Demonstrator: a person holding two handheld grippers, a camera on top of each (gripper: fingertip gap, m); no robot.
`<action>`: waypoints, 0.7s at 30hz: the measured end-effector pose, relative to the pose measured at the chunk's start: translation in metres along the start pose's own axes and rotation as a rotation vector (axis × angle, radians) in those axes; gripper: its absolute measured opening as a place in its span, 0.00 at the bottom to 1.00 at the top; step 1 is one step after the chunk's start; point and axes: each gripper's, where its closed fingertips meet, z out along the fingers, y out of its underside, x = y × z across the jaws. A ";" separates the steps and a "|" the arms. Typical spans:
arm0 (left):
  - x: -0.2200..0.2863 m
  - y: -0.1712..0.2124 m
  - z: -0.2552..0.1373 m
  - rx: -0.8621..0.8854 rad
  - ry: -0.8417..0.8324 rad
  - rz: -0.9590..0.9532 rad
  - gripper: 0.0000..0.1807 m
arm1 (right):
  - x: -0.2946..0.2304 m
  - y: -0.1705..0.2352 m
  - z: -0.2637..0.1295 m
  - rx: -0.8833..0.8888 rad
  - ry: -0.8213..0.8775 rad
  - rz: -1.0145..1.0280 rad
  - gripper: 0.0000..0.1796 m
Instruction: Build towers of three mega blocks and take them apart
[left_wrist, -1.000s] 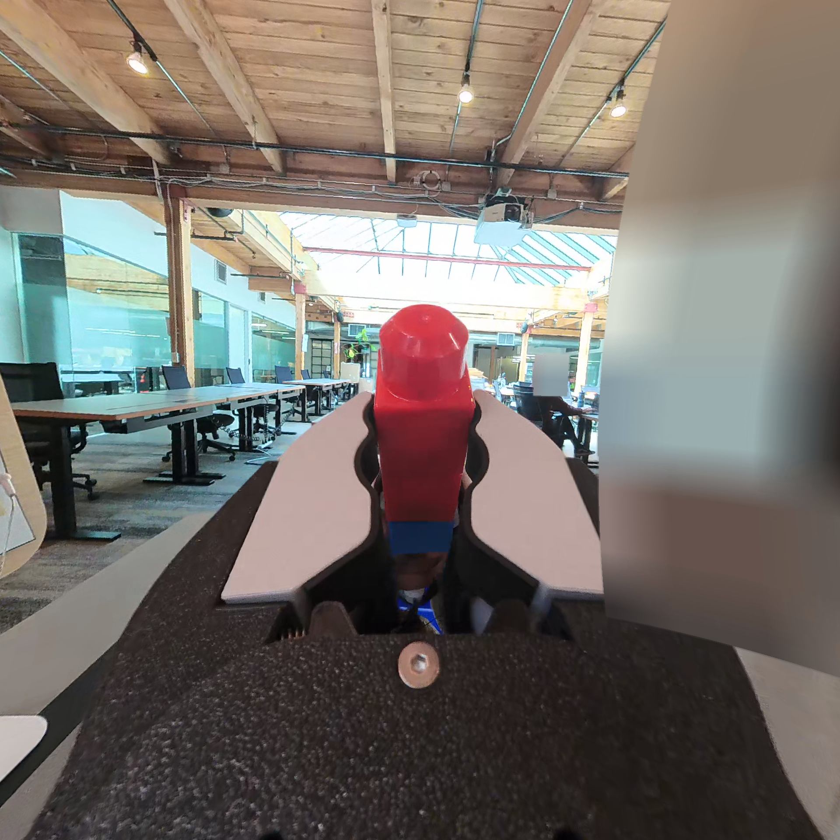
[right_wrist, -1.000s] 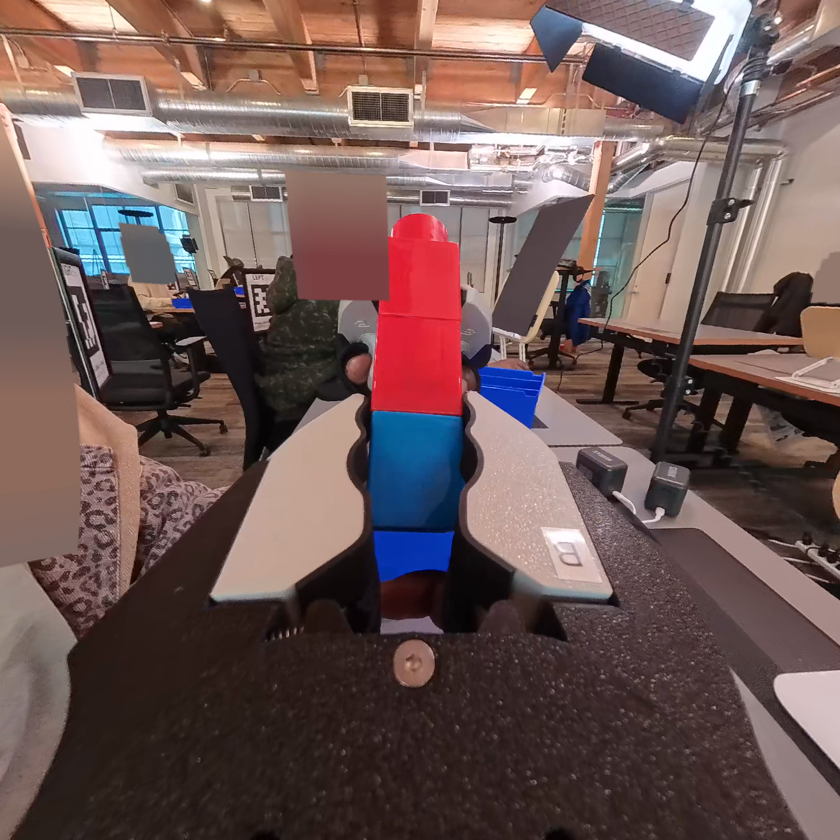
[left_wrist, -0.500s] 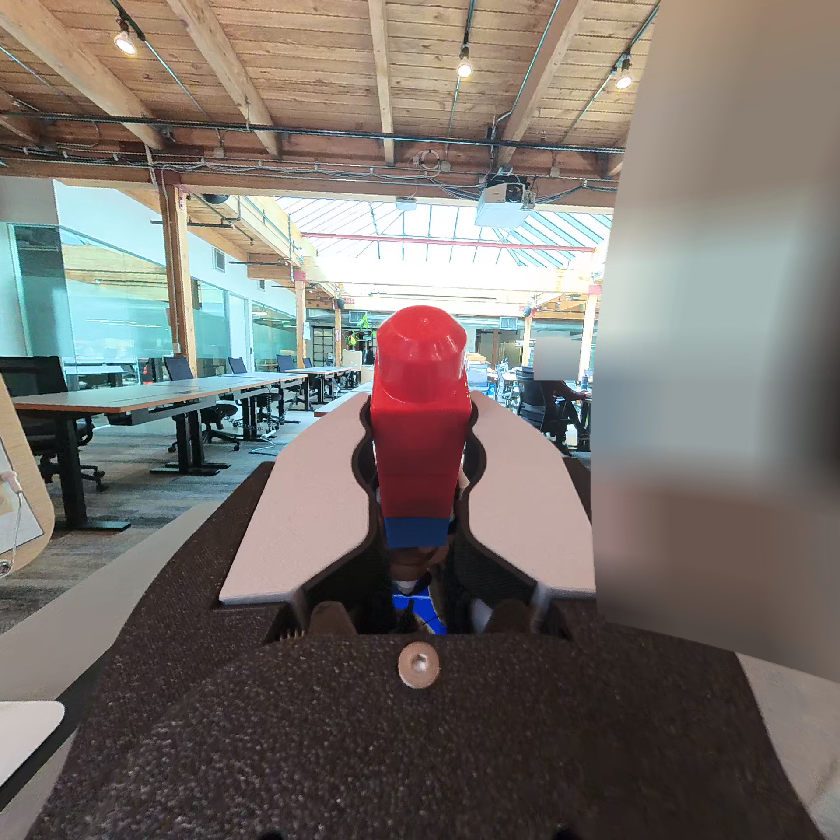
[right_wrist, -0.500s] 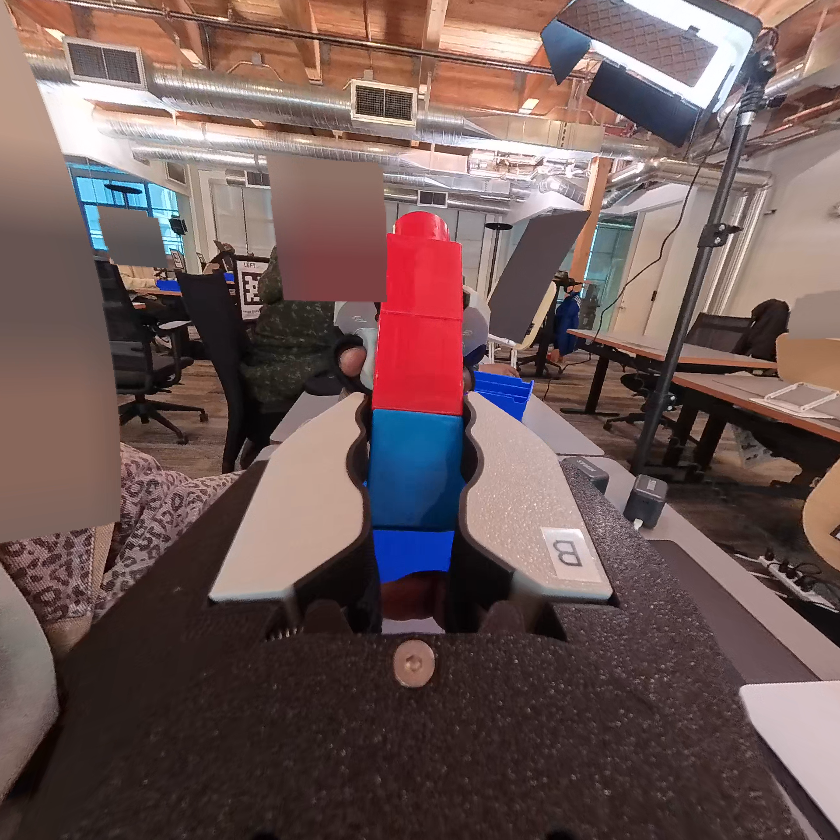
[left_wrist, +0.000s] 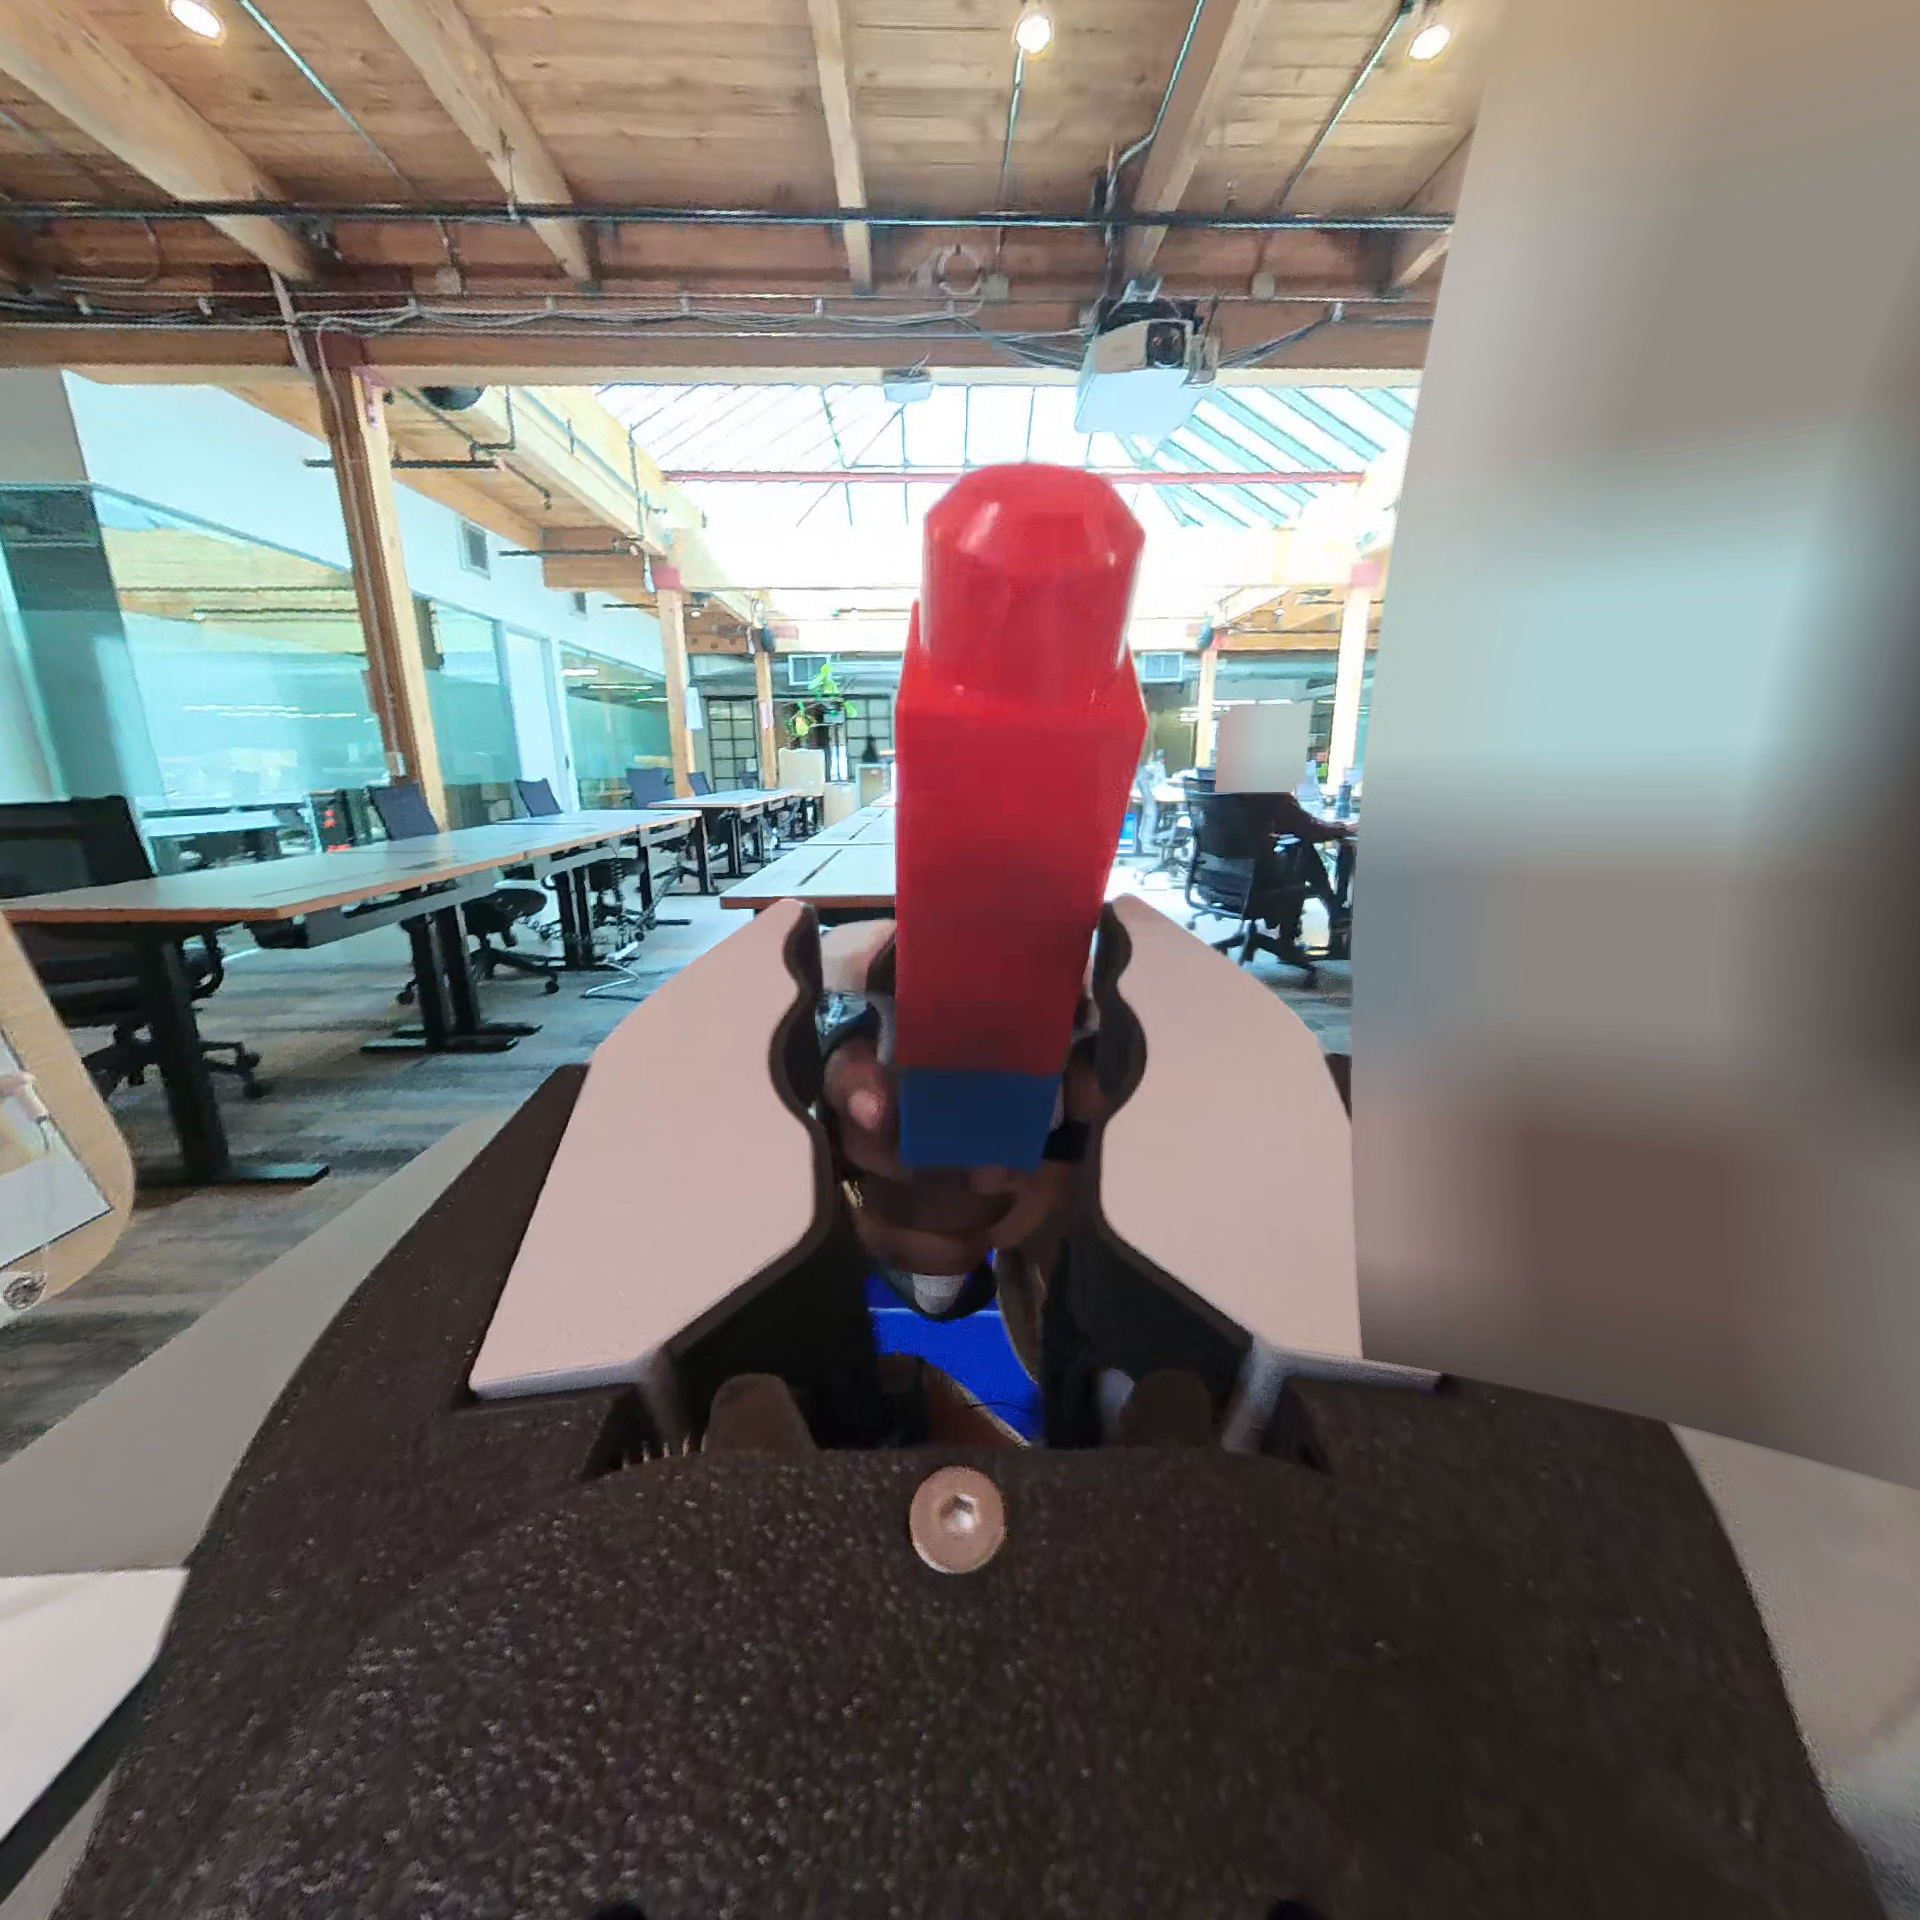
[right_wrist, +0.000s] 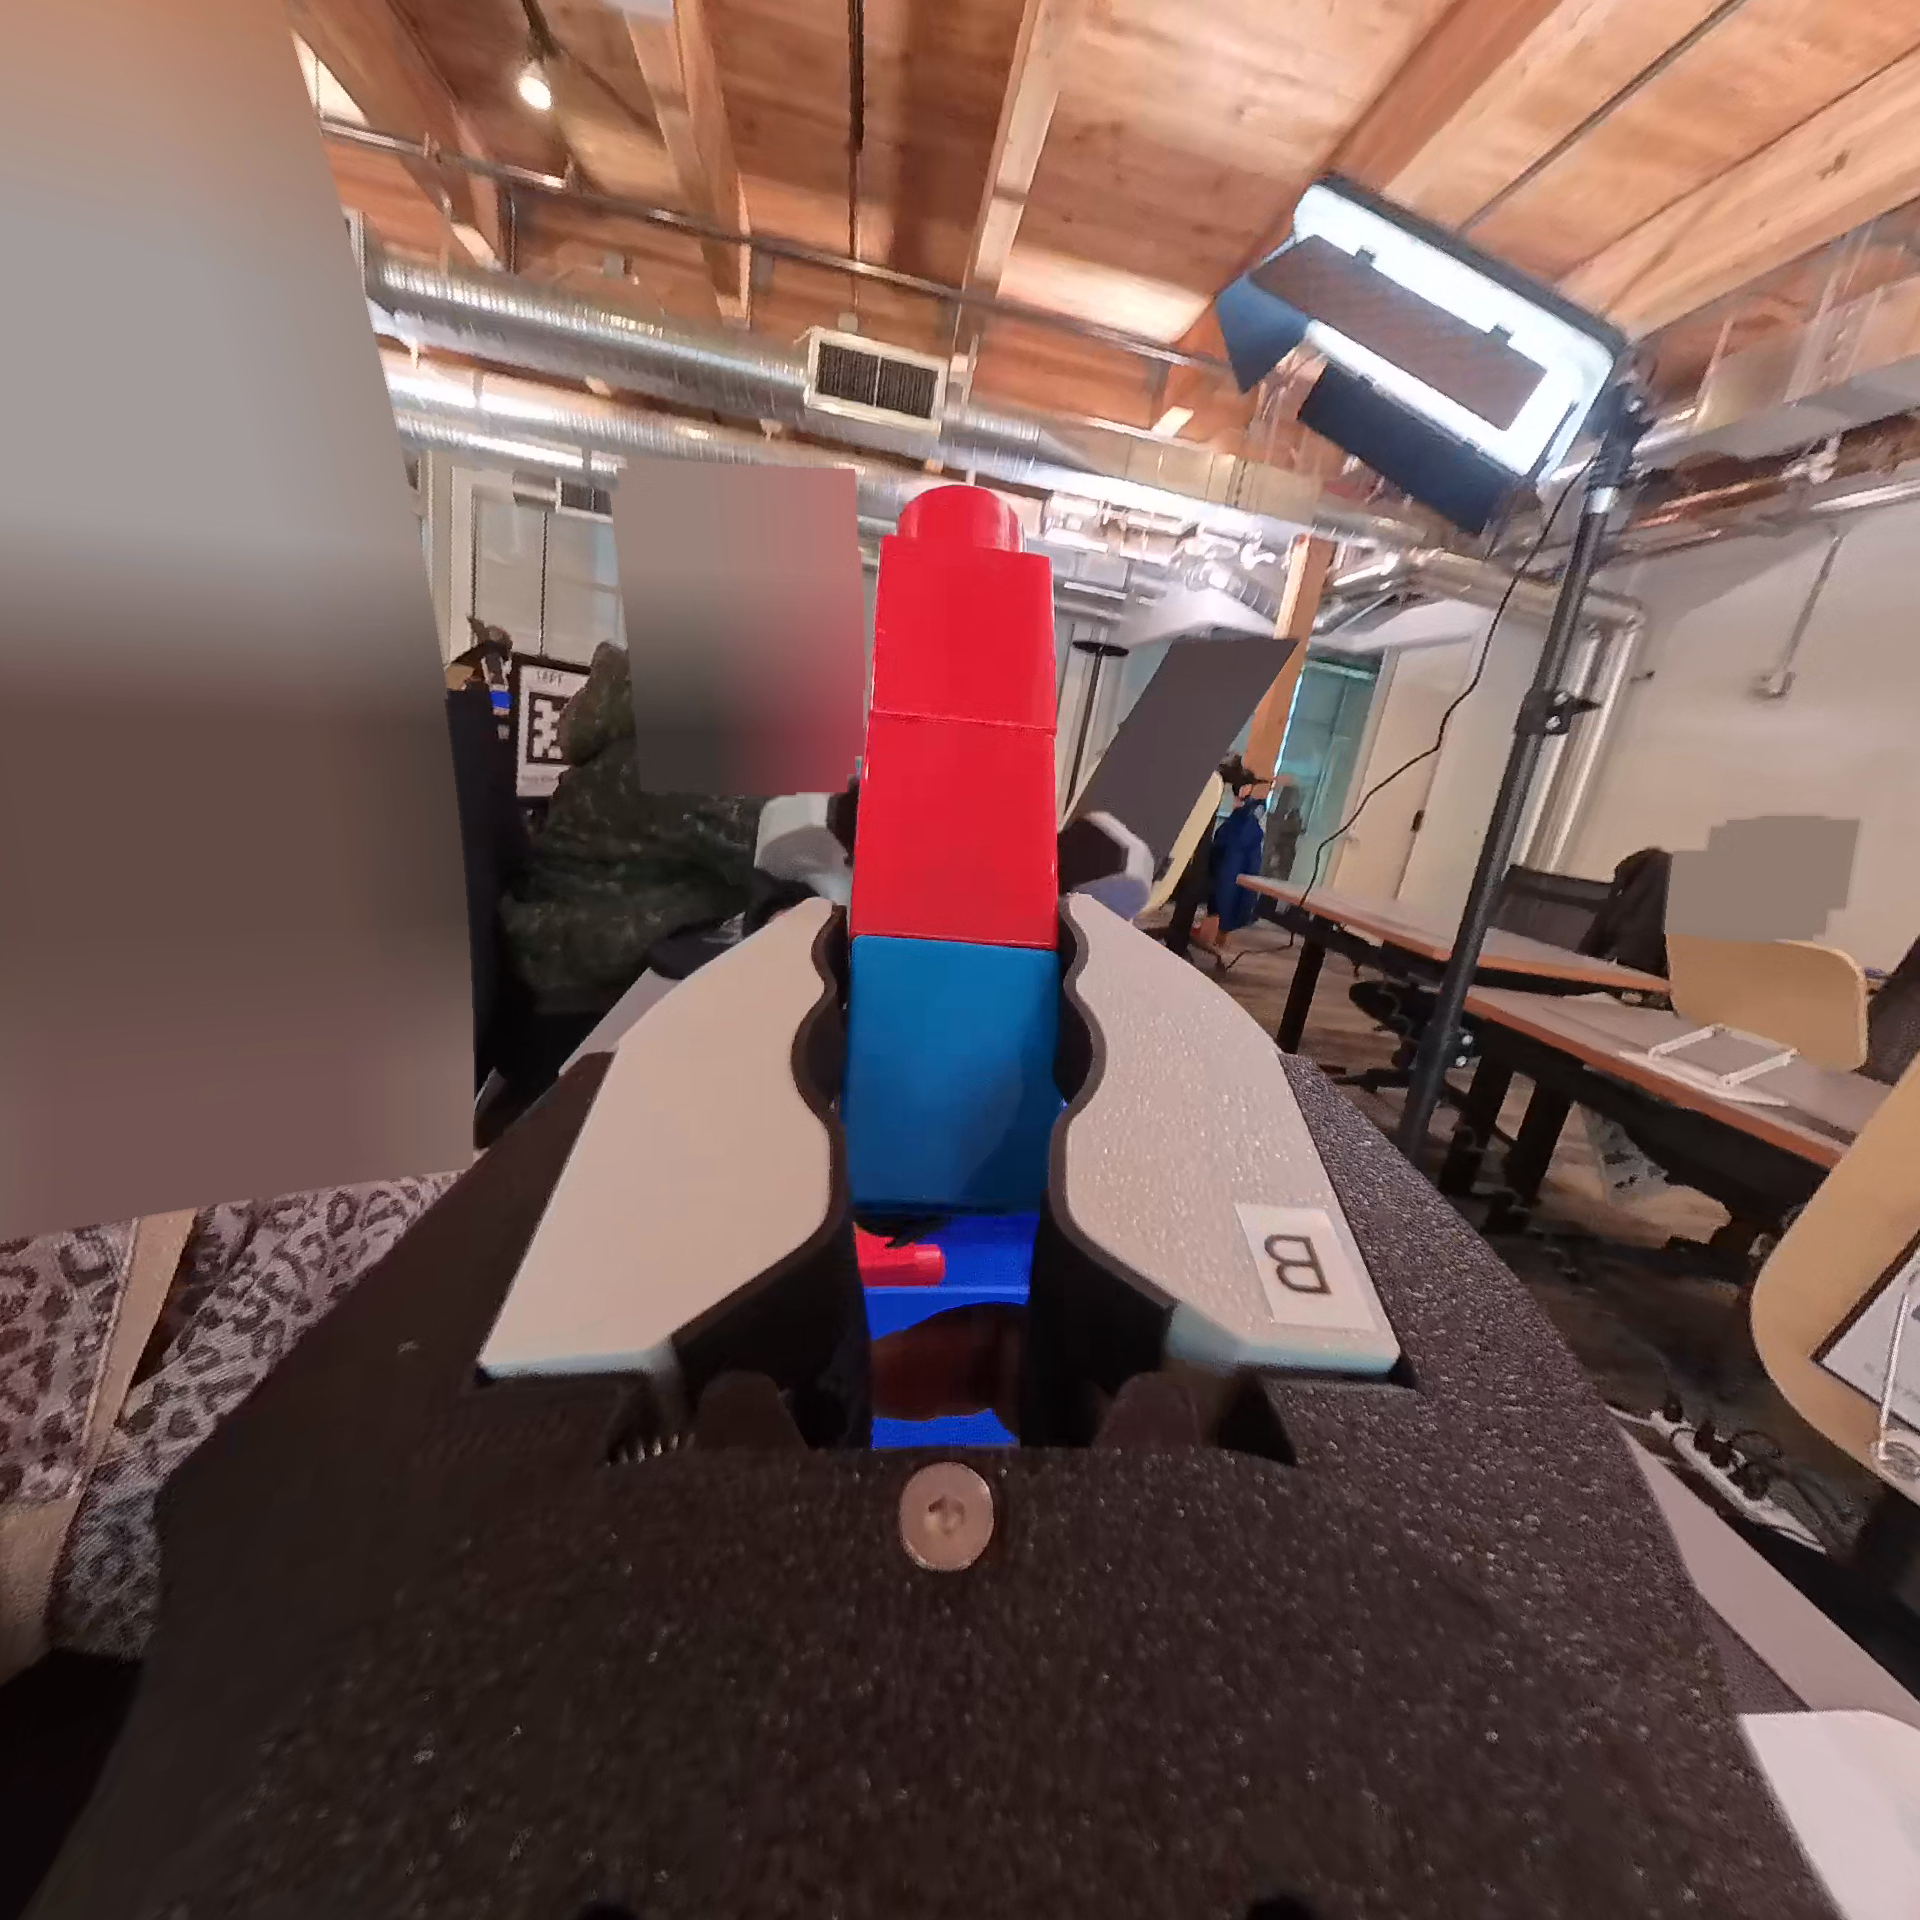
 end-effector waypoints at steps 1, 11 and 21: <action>-0.001 0.001 0.002 0.000 -0.006 -0.003 0.27 | 0.001 -0.002 -0.001 0.013 0.008 -0.003 0.20; -0.004 0.026 -0.003 -0.201 -0.046 0.074 0.20 | 0.007 0.016 -0.025 -0.200 -0.010 -0.054 0.26; 0.013 0.095 -0.020 -0.637 0.078 0.083 0.20 | -0.016 -0.003 -0.026 -0.195 -0.082 -0.005 0.22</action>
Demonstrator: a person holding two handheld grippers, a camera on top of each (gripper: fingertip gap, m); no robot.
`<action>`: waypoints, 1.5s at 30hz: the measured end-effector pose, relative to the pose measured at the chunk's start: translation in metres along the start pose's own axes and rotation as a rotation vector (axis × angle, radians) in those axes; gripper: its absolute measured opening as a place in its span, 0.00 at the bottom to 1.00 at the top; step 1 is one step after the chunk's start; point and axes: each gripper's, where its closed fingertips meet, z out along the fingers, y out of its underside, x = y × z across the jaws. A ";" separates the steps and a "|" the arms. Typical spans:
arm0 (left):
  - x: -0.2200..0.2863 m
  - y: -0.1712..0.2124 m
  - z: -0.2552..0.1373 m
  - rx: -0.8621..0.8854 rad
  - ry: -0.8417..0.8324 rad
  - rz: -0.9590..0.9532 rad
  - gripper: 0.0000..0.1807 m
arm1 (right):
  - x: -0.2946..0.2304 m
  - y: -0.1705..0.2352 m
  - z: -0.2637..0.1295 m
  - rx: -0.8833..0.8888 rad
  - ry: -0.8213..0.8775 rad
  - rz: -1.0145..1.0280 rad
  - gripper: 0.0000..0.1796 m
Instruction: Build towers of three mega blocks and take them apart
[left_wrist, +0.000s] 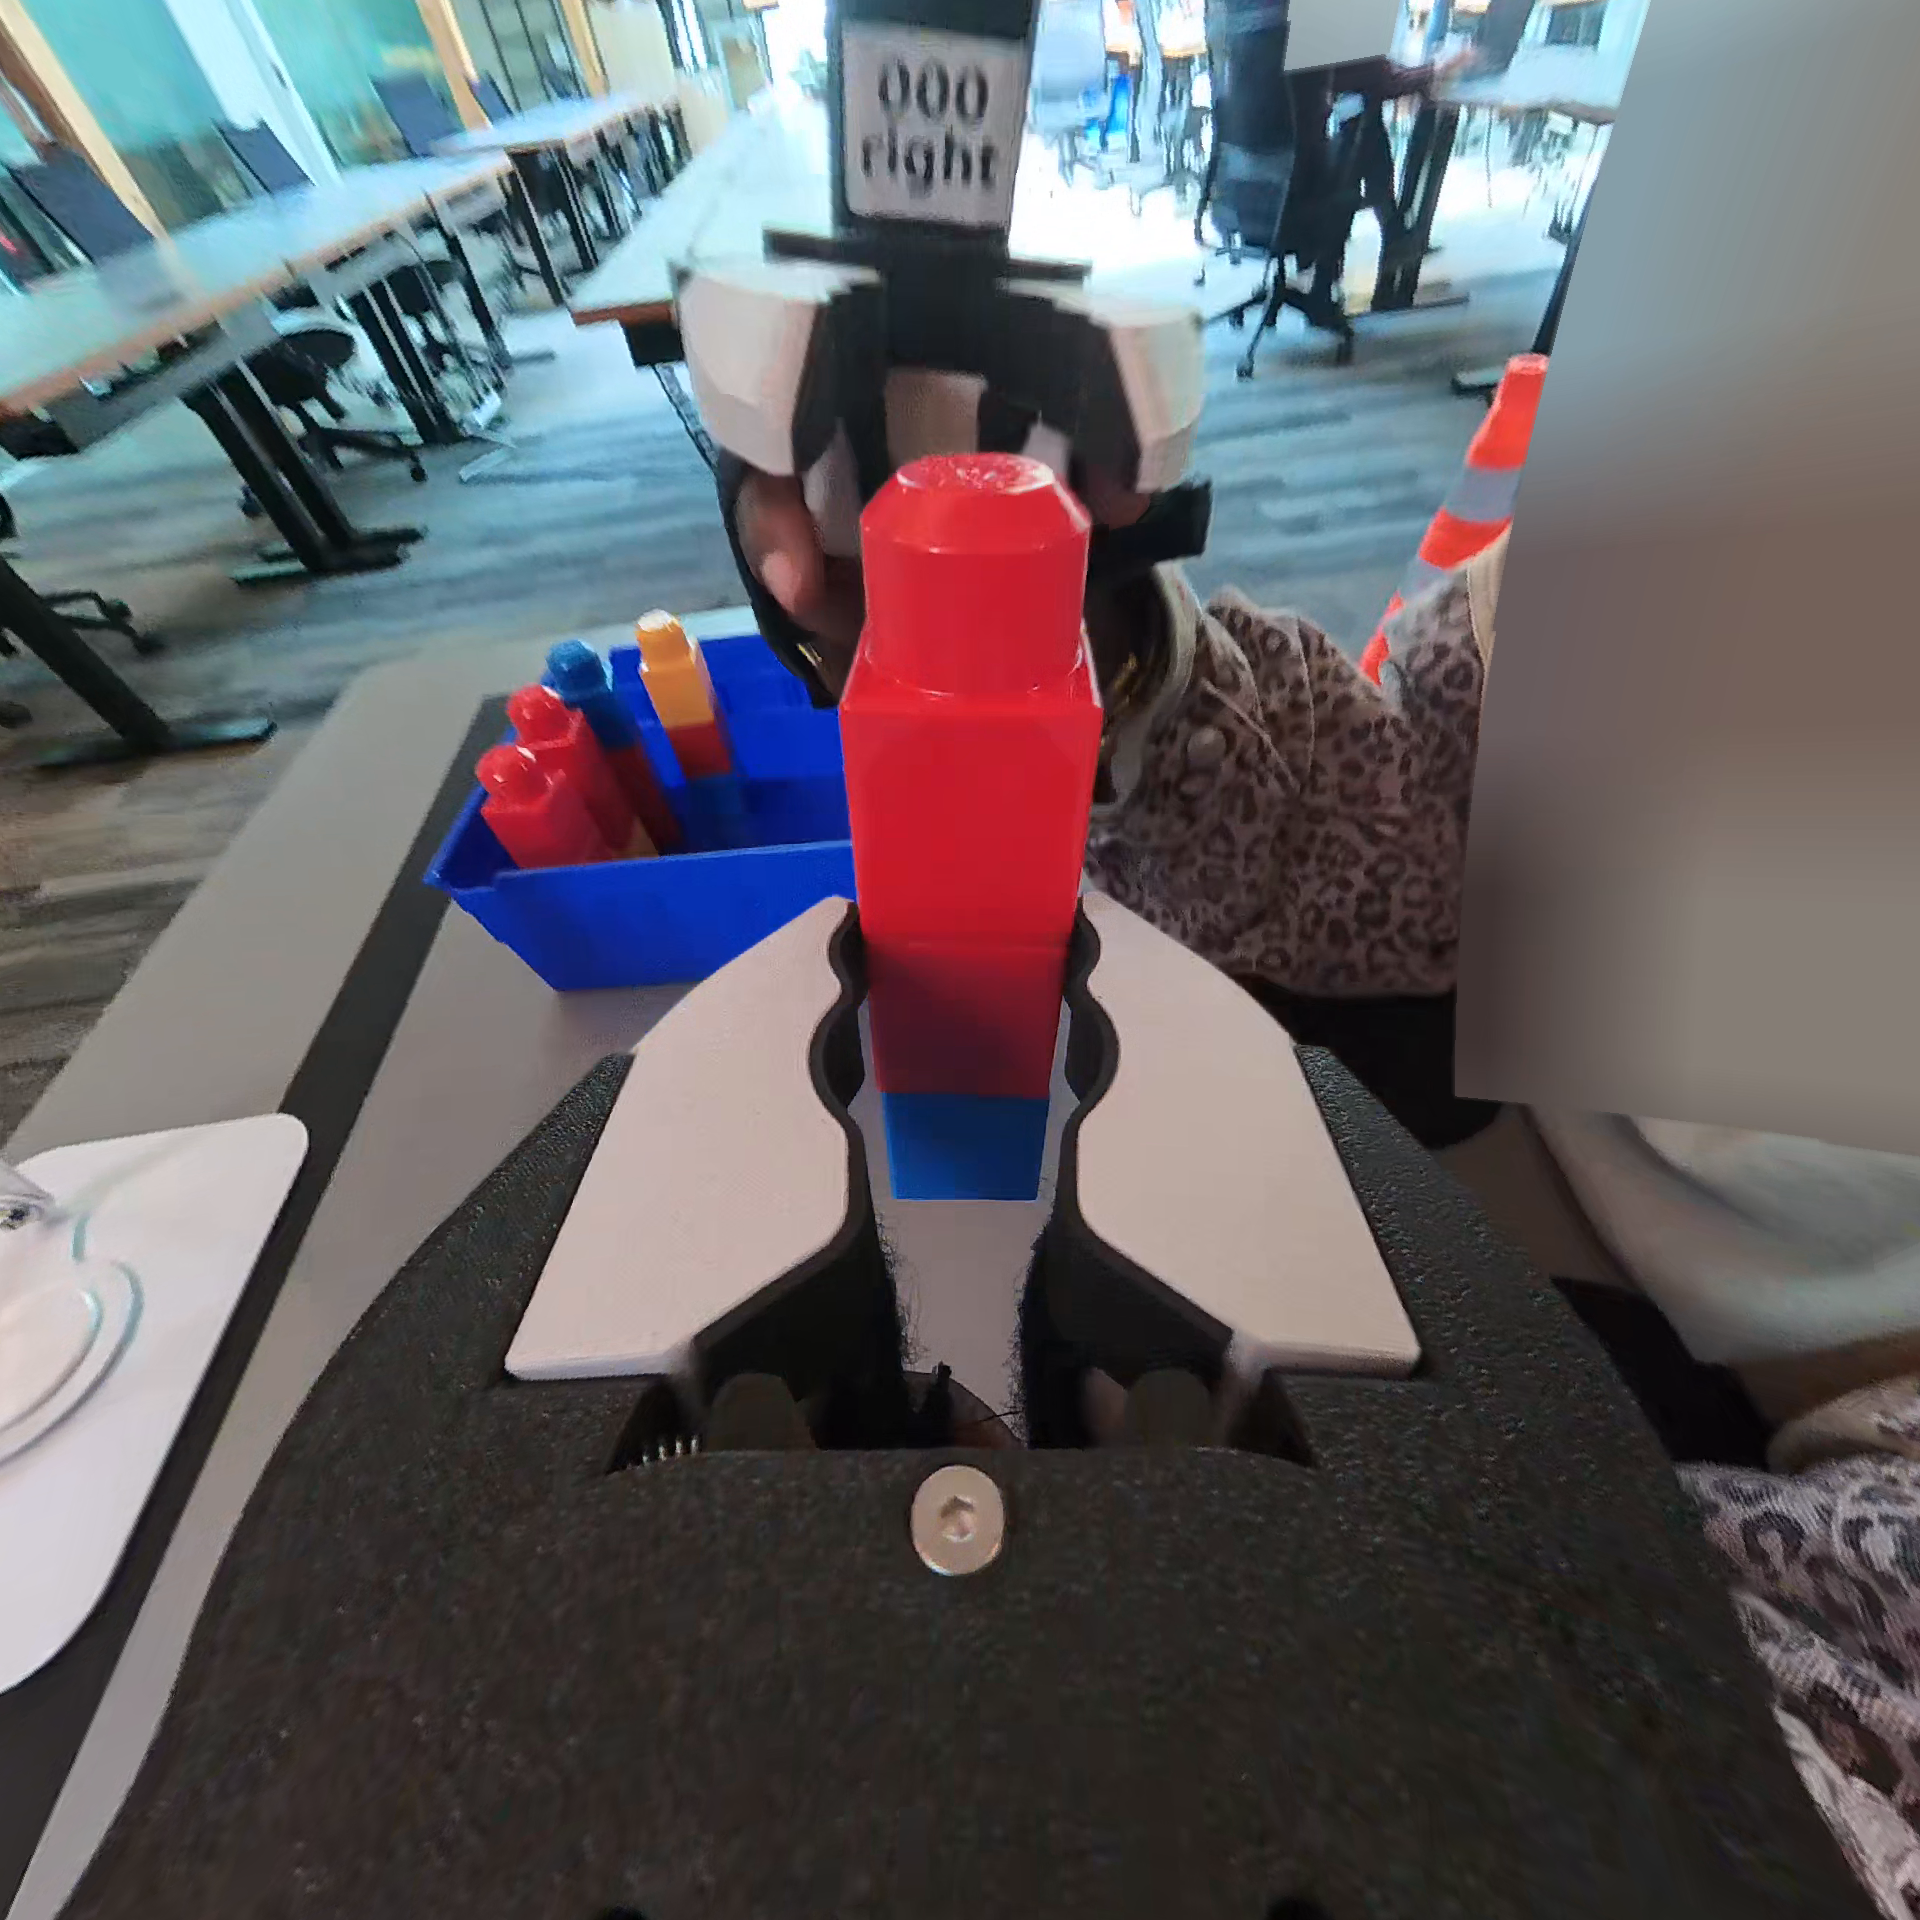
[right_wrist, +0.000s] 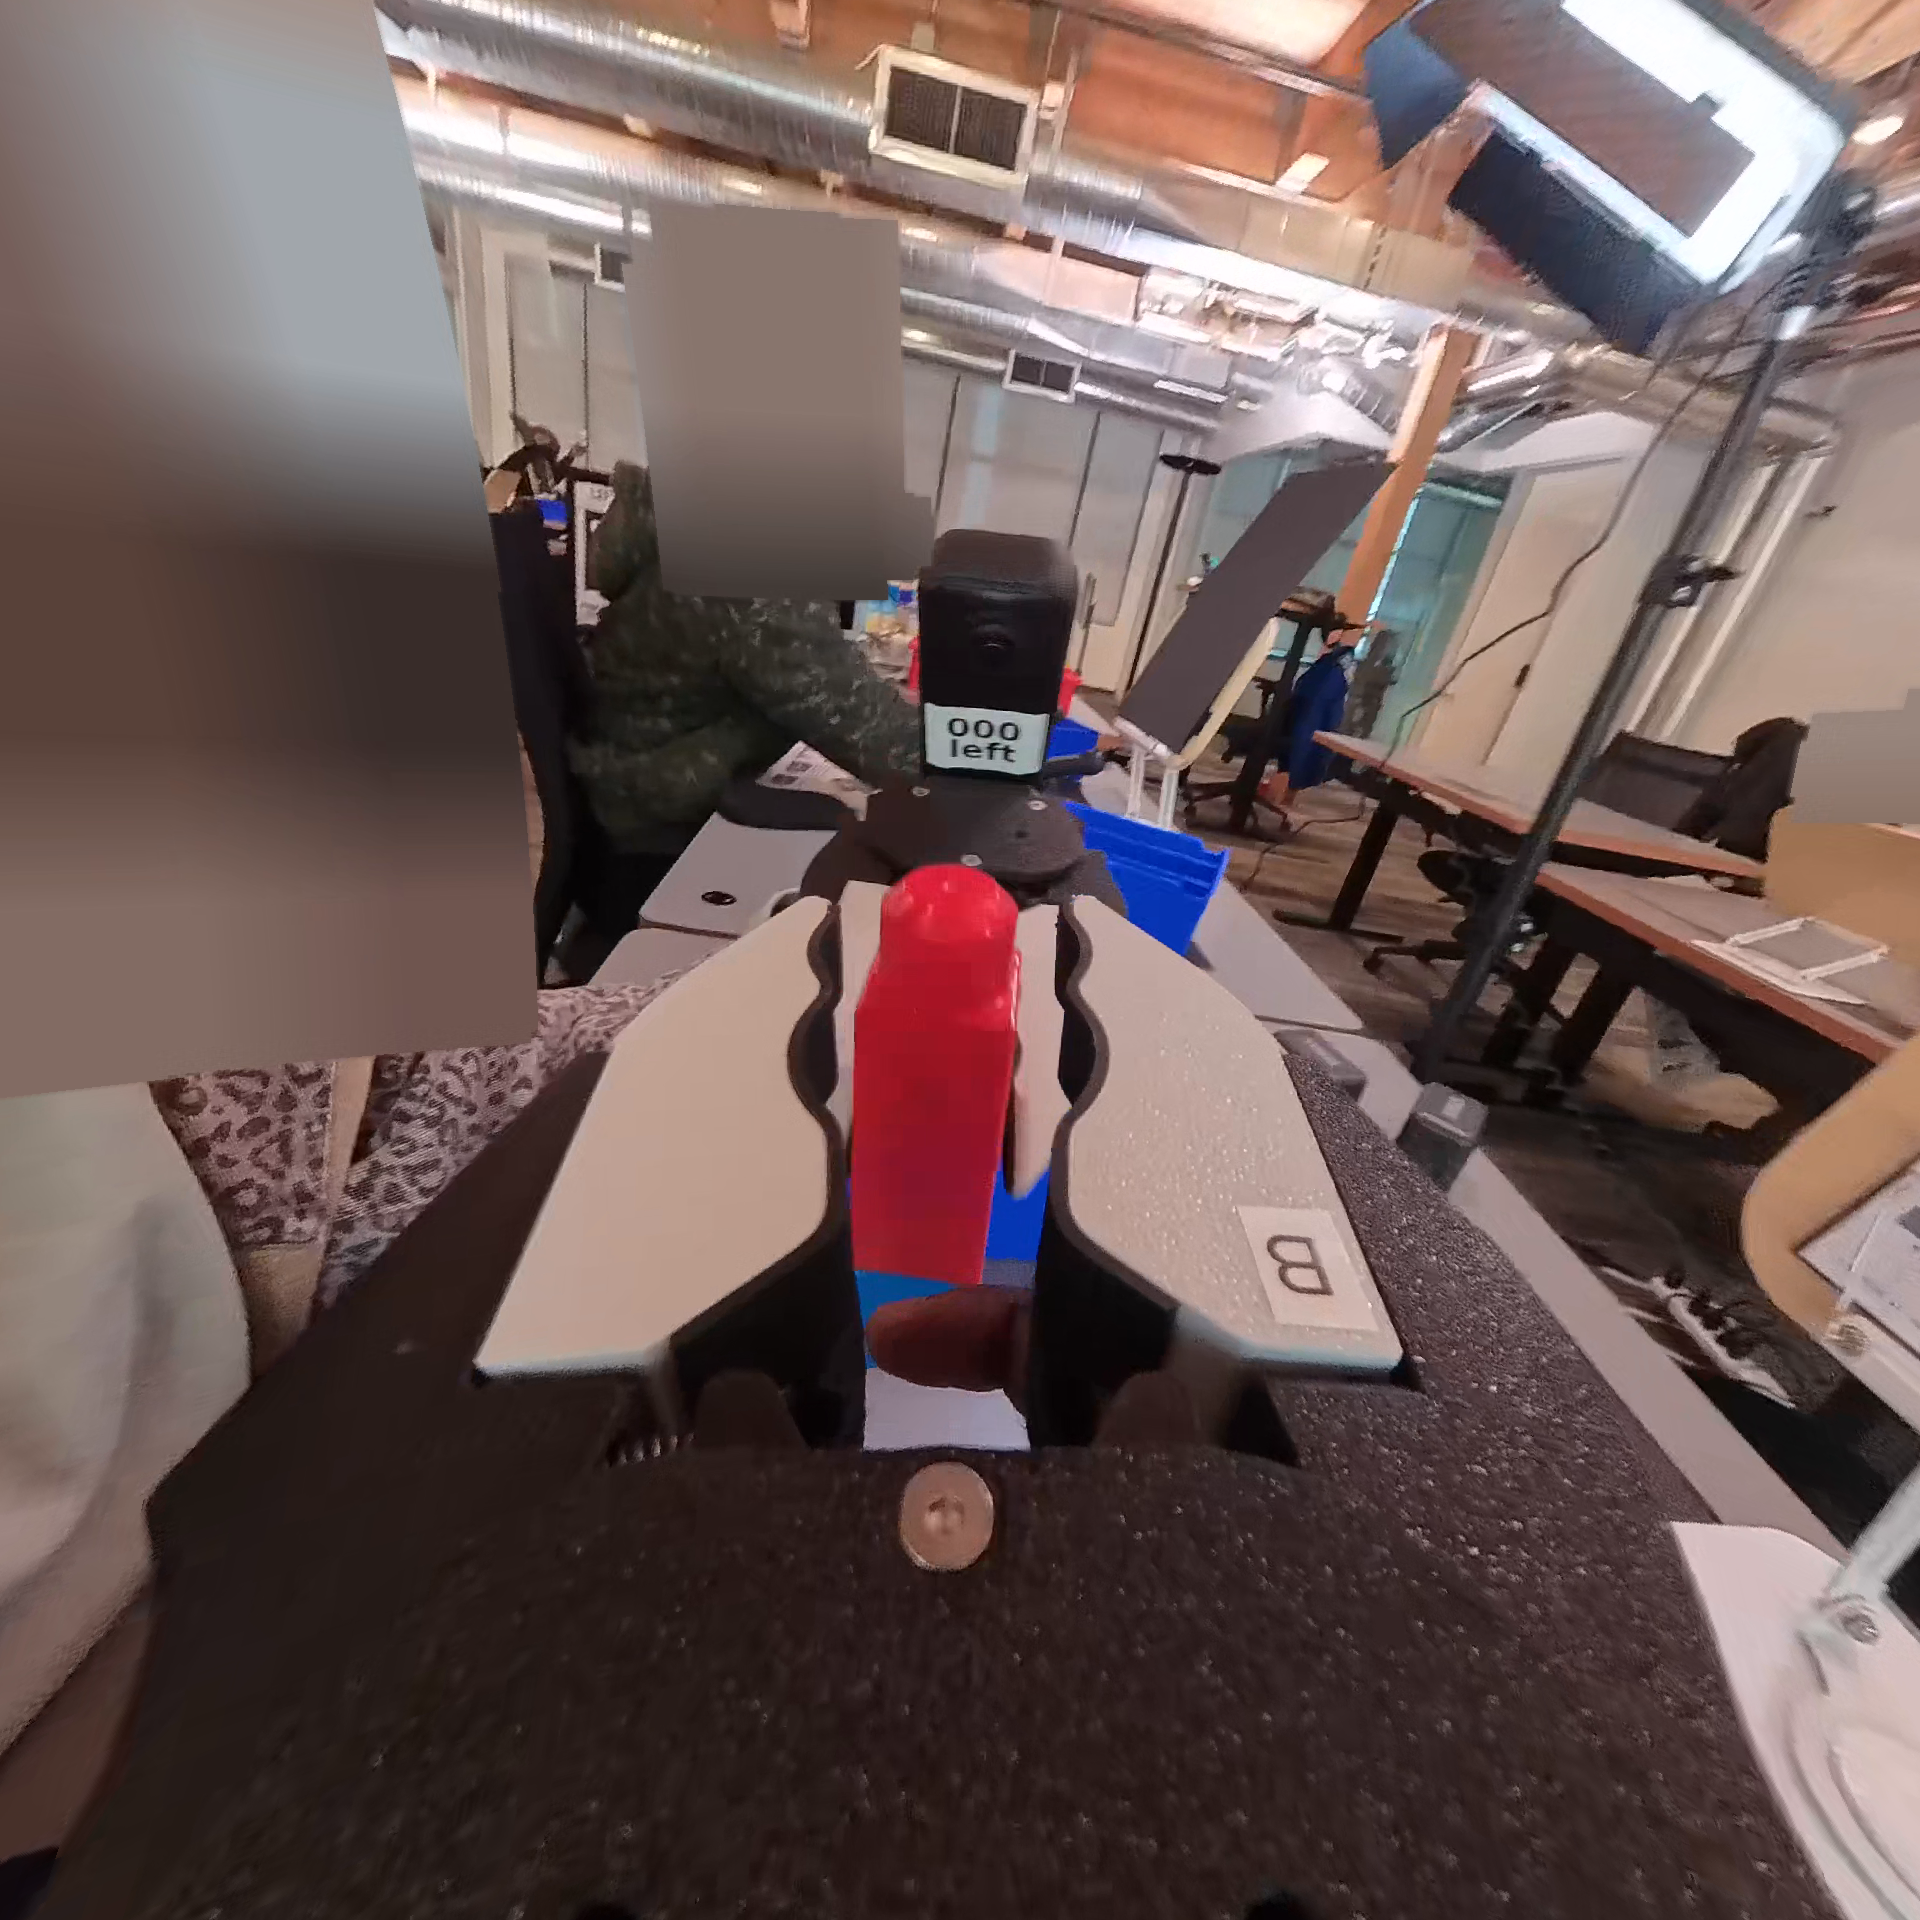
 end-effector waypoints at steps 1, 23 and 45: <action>0.002 0.004 0.003 -0.026 0.013 0.003 0.20 | -0.003 0.003 0.004 -0.022 -0.012 0.008 0.22; -0.079 -0.013 -0.153 0.142 -0.976 -0.178 0.25 | 0.115 0.035 -0.277 -0.244 1.162 0.081 0.15; -0.080 -0.017 -0.165 0.175 -1.035 -0.101 0.22 | 0.151 0.157 -0.303 -0.324 1.127 0.111 0.16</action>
